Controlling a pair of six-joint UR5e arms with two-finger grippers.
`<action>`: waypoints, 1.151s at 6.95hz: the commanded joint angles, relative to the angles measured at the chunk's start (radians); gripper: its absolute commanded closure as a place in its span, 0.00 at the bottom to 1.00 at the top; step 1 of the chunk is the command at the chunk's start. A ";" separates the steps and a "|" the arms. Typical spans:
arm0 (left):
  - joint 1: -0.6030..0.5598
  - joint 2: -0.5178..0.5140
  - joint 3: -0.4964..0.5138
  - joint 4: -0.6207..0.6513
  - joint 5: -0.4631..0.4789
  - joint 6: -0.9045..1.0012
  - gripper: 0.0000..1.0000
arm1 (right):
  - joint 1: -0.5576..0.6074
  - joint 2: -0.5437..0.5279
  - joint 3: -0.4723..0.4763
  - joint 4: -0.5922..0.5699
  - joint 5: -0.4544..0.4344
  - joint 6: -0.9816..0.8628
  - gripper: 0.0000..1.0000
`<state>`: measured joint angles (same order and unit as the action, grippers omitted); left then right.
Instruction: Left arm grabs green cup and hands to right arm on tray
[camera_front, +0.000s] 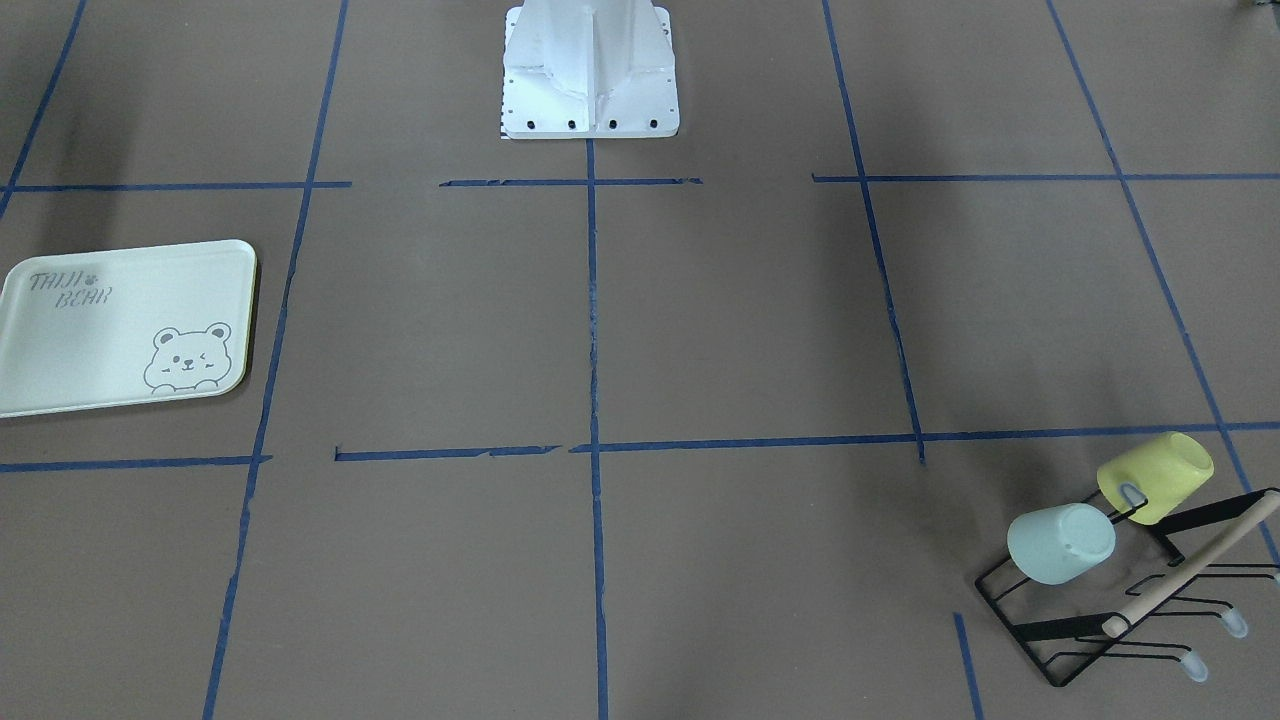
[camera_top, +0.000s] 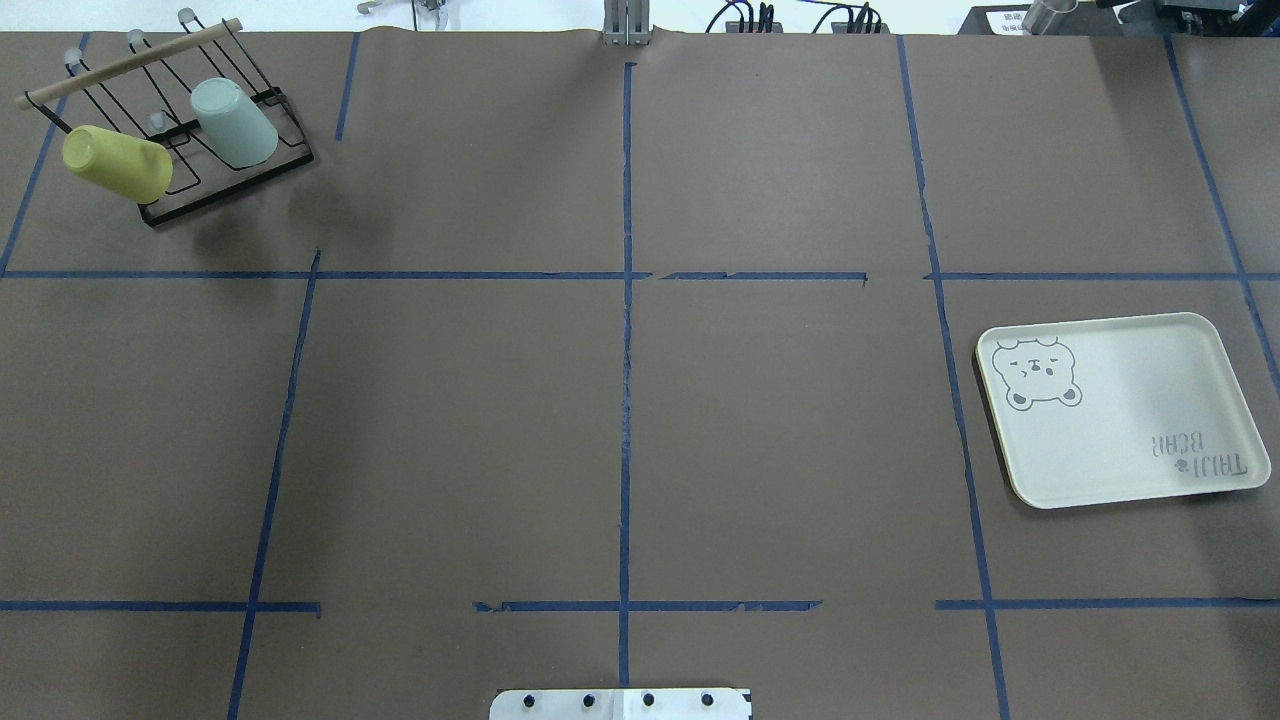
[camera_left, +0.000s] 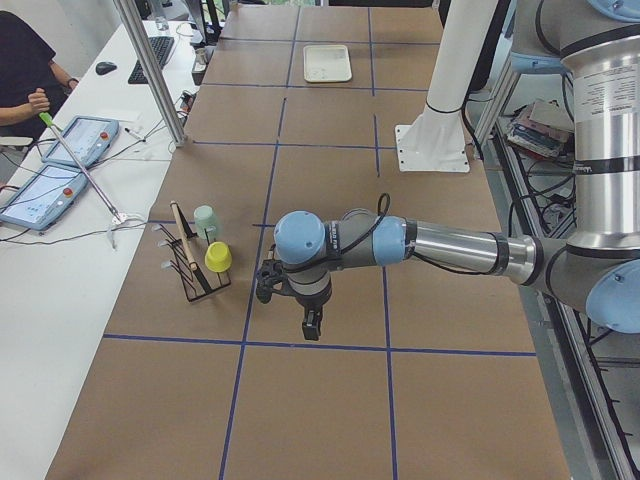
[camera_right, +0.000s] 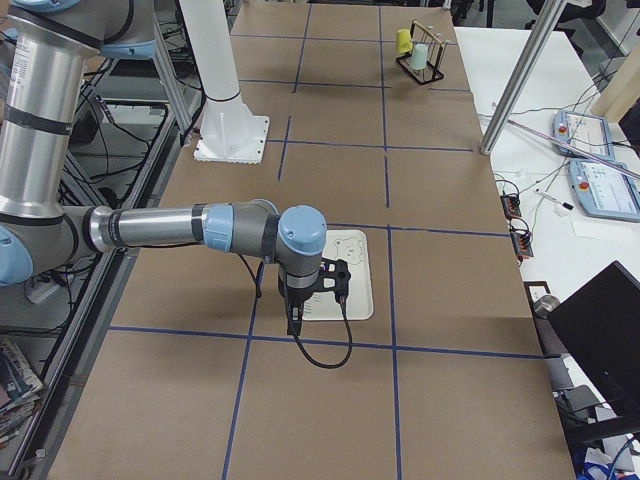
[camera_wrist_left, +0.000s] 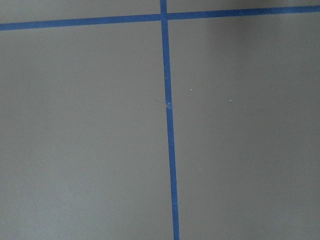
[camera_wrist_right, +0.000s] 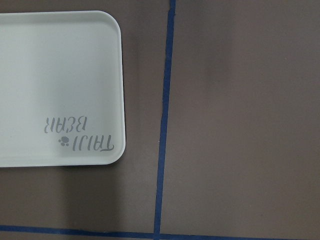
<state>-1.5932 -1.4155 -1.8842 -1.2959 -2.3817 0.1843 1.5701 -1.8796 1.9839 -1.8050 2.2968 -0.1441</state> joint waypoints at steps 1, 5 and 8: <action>0.001 -0.022 -0.006 0.003 0.009 0.006 0.00 | -0.001 -0.003 -0.004 0.004 0.000 0.000 0.00; 0.002 -0.020 0.008 0.001 0.010 -0.003 0.00 | -0.001 -0.003 -0.022 0.051 -0.014 0.006 0.00; 0.001 -0.016 -0.001 -0.005 -0.004 -0.002 0.00 | -0.001 -0.003 -0.063 0.125 -0.011 0.008 0.00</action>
<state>-1.5910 -1.4348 -1.8808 -1.2957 -2.3819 0.1810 1.5693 -1.8822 1.9273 -1.6944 2.2836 -0.1368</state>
